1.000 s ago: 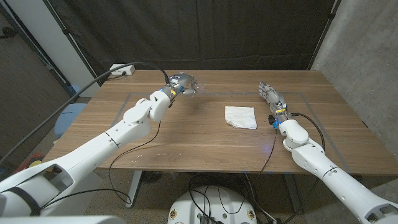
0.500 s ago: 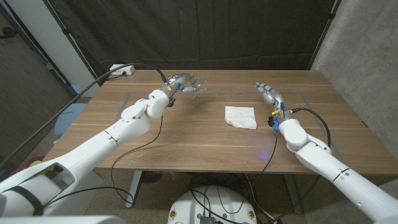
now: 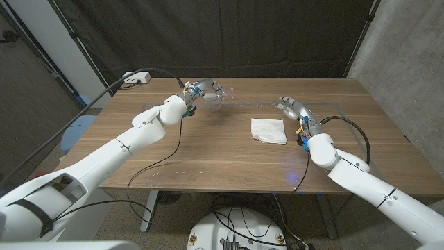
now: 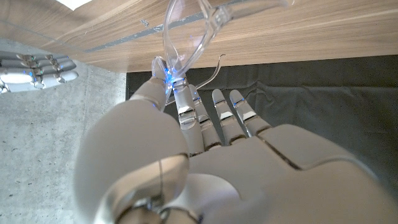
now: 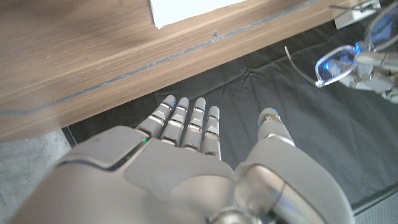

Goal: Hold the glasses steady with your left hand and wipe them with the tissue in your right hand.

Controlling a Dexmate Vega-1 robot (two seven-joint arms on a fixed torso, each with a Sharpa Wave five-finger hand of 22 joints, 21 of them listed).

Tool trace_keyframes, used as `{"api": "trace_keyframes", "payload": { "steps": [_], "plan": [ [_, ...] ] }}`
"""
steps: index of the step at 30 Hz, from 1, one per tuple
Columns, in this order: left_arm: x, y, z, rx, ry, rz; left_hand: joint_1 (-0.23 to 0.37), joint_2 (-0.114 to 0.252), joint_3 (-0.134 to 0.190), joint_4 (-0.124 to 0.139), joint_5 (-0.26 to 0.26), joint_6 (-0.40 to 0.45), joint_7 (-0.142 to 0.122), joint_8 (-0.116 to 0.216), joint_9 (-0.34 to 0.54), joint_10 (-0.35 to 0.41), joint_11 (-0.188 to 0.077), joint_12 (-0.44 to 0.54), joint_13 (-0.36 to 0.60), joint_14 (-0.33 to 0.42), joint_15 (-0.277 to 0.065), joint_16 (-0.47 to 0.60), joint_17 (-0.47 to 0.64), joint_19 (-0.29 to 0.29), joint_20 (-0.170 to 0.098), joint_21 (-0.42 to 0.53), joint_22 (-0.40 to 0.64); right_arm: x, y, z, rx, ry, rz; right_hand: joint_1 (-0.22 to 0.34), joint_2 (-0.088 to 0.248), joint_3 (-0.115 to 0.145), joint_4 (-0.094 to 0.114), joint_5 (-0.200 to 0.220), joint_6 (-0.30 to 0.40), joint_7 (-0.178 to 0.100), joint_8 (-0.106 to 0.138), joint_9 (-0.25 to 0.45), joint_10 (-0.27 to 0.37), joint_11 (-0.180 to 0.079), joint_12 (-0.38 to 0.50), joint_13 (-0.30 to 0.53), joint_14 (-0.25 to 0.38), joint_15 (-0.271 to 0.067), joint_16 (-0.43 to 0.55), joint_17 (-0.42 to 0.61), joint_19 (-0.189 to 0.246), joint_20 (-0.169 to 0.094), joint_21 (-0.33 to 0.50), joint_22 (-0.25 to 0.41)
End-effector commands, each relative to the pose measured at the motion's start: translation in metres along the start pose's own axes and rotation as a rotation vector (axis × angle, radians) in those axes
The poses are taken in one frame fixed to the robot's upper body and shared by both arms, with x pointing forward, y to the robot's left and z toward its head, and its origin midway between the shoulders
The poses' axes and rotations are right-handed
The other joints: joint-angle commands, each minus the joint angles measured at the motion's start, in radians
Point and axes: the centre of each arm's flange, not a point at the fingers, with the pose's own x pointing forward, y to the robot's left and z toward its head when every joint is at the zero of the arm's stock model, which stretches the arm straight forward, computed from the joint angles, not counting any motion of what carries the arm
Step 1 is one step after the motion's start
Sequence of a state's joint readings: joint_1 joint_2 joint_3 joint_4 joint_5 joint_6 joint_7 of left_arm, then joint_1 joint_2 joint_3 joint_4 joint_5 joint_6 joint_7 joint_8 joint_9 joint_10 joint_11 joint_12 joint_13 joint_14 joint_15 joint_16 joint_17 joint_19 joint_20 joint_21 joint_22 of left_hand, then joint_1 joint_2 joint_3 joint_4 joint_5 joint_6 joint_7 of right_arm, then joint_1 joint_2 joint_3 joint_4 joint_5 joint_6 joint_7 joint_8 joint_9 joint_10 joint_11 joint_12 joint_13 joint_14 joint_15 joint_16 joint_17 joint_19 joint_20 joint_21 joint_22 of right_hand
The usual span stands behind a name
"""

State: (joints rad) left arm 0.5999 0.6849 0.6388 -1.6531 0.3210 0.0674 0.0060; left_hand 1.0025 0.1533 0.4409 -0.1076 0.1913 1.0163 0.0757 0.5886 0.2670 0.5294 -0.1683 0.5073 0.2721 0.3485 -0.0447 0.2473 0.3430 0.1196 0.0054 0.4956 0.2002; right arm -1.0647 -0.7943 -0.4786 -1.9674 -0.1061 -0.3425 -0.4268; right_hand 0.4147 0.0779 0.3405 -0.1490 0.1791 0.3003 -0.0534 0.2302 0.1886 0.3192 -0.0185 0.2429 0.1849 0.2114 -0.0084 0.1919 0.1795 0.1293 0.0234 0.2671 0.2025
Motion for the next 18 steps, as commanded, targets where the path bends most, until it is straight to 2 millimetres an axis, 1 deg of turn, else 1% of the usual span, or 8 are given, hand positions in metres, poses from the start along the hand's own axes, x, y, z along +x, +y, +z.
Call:
{"api": "trace_keyframes", "payload": {
  "steps": [1, 4, 7, 9, 15, 18],
  "plan": [
    [0.012, 0.012, -0.002, -0.157, -0.059, -0.043, 0.001, 0.009, 0.025, 0.016, 0.004, 0.001, -0.001, 0.012, 0.008, 0.027, -0.028, 0.001, 0.003, -0.002, -0.124, -0.001, 0.000, -0.006, -0.003, 0.003, 0.000, -0.017, 0.013, 0.028, -0.251, 0.033, -0.003, 0.009, -0.021, -0.007, -0.003, 0.010, 0.014, -0.003, 0.001, 0.003, -0.003, -0.014, -0.005, 0.005, -0.018, -0.004, -0.011, 0.004, -0.012, -0.006, -0.008, 0.005],
    [0.014, 0.014, -0.002, -0.190, -0.073, -0.056, 0.002, 0.010, 0.028, 0.015, 0.003, 0.002, -0.001, 0.013, 0.012, 0.029, -0.026, 0.003, 0.003, -0.001, -0.125, -0.003, 0.000, -0.006, -0.005, 0.003, 0.000, -0.018, 0.016, 0.030, -0.281, 0.042, -0.022, 0.029, -0.024, -0.008, -0.008, 0.017, 0.023, -0.017, 0.002, 0.003, -0.021, -0.020, -0.015, 0.005, -0.048, -0.006, -0.018, 0.003, -0.025, -0.012, -0.014, 0.005],
    [0.015, 0.016, -0.001, -0.211, -0.086, -0.067, 0.003, 0.010, 0.030, 0.015, 0.003, 0.003, 0.001, 0.015, 0.016, 0.031, -0.024, 0.004, 0.004, -0.001, -0.125, -0.004, -0.001, -0.006, -0.006, 0.004, 0.000, -0.018, 0.020, 0.030, -0.309, 0.059, -0.048, 0.045, -0.021, -0.005, -0.011, 0.022, 0.044, -0.025, 0.009, 0.003, -0.021, -0.022, -0.015, 0.005, -0.053, -0.008, -0.017, 0.002, -0.027, -0.013, -0.015, 0.005],
    [0.015, 0.017, -0.001, -0.232, -0.095, -0.076, 0.003, 0.010, 0.032, 0.016, 0.002, 0.006, 0.001, 0.017, 0.018, 0.031, -0.025, 0.004, 0.004, 0.001, -0.126, -0.004, -0.001, -0.006, -0.008, 0.004, 0.000, -0.017, 0.022, 0.031, -0.343, 0.074, -0.057, 0.055, -0.023, -0.005, -0.014, 0.024, 0.054, -0.031, 0.011, 0.003, -0.010, -0.029, -0.011, 0.005, -0.054, -0.007, -0.015, 0.002, -0.025, -0.013, -0.014, 0.004],
    [0.016, 0.021, -0.006, -0.320, -0.109, -0.108, 0.004, 0.009, 0.035, 0.015, 0.000, 0.008, 0.003, 0.020, 0.024, 0.031, -0.024, 0.004, 0.005, -0.001, -0.126, -0.008, -0.001, -0.008, -0.008, 0.004, 0.000, -0.011, 0.031, 0.028, -0.384, 0.107, -0.037, 0.062, -0.031, -0.008, -0.015, 0.027, 0.063, -0.034, 0.013, 0.003, -0.009, -0.030, -0.012, 0.005, -0.061, -0.006, -0.016, 0.002, -0.026, -0.014, -0.015, 0.004],
    [0.016, 0.024, -0.007, -0.335, -0.109, -0.109, 0.004, 0.009, 0.038, 0.016, -0.001, 0.008, 0.007, 0.021, 0.029, 0.028, -0.024, 0.004, 0.006, -0.003, -0.124, -0.010, -0.001, -0.011, -0.006, 0.003, 0.000, -0.008, 0.035, 0.026, -0.402, 0.115, -0.032, 0.064, -0.038, -0.012, -0.015, 0.028, 0.070, -0.039, 0.014, 0.003, -0.010, -0.031, -0.013, 0.005, -0.066, -0.003, -0.016, 0.002, -0.028, -0.013, -0.016, 0.004]
  ]
}}
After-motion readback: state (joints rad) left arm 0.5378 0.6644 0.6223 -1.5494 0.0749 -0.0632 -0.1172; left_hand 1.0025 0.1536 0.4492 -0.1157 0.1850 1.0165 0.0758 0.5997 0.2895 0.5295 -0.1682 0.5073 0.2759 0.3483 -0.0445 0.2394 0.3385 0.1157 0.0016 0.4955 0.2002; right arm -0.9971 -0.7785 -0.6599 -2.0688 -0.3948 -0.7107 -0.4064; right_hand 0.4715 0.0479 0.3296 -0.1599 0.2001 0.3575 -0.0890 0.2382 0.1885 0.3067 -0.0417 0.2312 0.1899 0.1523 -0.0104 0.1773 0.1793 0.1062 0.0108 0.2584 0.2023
